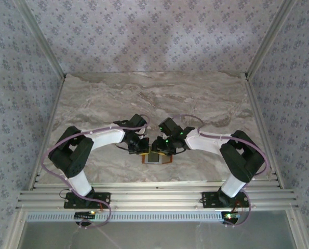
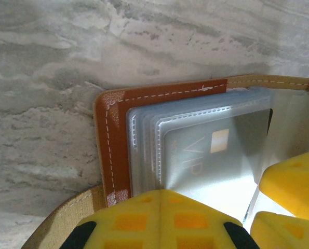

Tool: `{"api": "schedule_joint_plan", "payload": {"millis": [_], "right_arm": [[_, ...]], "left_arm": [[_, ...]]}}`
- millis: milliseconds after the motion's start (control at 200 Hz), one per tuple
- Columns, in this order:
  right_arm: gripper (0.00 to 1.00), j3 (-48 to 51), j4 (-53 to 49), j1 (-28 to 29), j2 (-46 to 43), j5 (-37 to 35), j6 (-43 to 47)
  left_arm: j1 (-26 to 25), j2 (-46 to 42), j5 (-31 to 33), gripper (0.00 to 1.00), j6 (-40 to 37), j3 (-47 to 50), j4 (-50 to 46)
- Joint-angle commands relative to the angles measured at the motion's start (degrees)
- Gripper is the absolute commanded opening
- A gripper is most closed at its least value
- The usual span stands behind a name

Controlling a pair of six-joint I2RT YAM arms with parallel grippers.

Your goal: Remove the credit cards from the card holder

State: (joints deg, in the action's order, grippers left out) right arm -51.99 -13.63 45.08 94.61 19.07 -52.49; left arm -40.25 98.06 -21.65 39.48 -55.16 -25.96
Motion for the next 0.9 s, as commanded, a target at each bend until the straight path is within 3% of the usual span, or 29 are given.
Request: {"api": "schedule_joint_plan", "payload": {"millis": [0, 660, 895], "right_arm": [[0.35, -0.8, -3.1, 0.1, 0.2, -1.5, 1.1], [0.35, -1.2, 2.1, 1.4, 2.8, 2.7, 0.3], [0.35, -3.5, -7.7, 1.7, 2.6, -4.1, 2.8]], "left_arm": [[-0.3, 1.3, 0.8, 0.06, -0.7, 1.1, -0.8], [-0.3, 1.1, 0.8, 0.06, -0.7, 0.8, -0.8], [-0.2, 0.8, 1.0, 0.07, -0.5, 1.0, -0.9]]}}
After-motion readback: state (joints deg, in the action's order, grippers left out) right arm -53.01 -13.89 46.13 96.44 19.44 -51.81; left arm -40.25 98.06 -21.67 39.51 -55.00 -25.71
